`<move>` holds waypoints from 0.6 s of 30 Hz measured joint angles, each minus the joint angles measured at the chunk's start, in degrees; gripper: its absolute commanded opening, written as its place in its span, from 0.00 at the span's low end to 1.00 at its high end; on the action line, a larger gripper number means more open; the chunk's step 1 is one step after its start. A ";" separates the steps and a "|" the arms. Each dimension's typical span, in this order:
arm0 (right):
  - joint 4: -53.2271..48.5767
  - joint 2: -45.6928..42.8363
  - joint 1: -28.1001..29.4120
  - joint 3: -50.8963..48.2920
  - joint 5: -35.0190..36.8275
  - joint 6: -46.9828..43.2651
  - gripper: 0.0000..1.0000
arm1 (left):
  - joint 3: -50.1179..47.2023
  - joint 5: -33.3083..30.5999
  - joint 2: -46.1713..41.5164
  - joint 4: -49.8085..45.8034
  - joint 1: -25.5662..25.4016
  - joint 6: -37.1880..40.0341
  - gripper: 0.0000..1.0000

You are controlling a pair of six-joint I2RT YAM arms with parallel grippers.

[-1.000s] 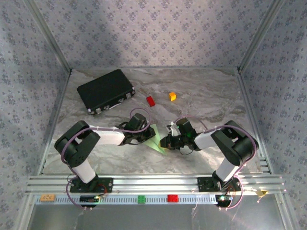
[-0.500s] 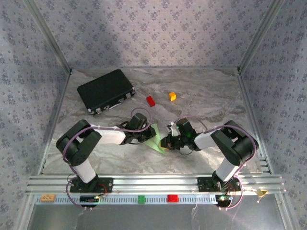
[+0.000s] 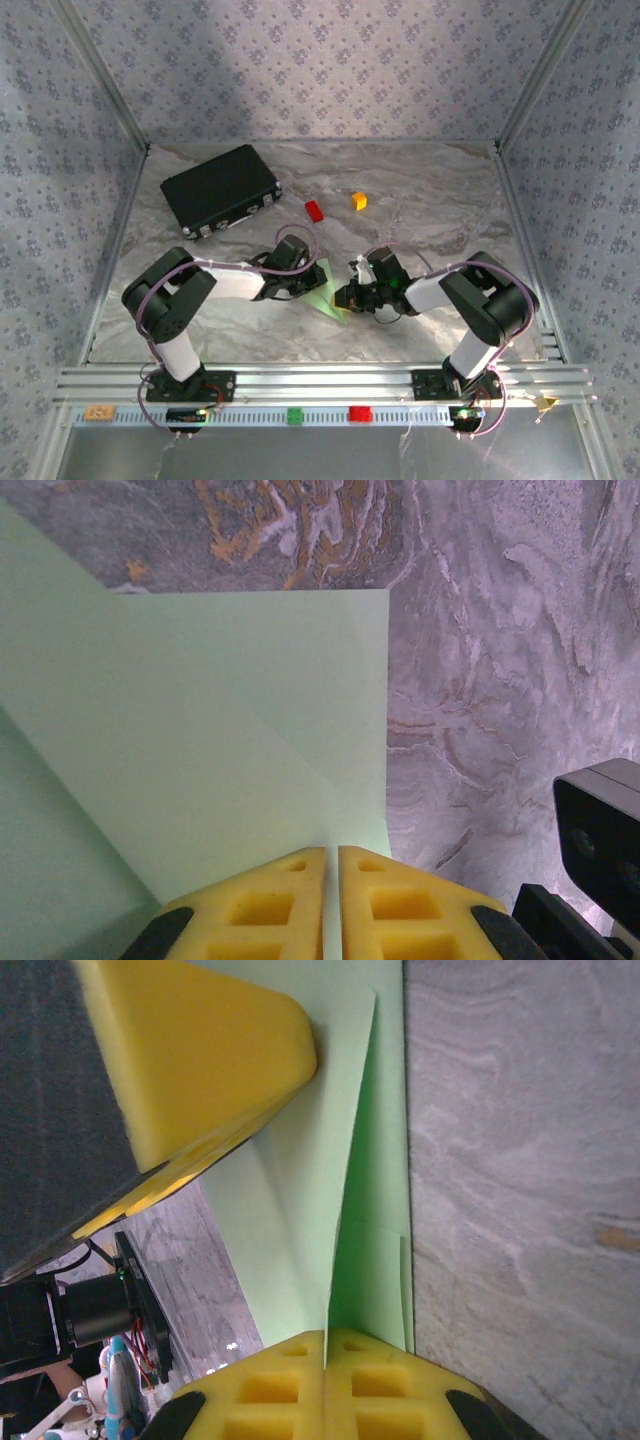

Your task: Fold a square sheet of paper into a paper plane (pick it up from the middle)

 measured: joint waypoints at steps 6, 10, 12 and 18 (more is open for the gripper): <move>-0.02 0.00 0.00 0.00 0.02 0.13 0.03 | 0.02 0.09 0.22 0.00 0.00 0.13 0.10; -0.07 -0.07 0.02 0.00 0.04 0.13 0.06 | 0.02 0.09 0.22 0.00 0.00 0.13 0.10; -0.33 -0.33 0.02 0.00 0.22 0.11 0.08 | 0.02 0.11 0.33 0.00 0.00 0.13 0.09; -3.39 -2.67 0.31 0.00 1.84 -0.31 0.13 | 0.02 0.52 0.63 0.44 0.00 0.13 0.09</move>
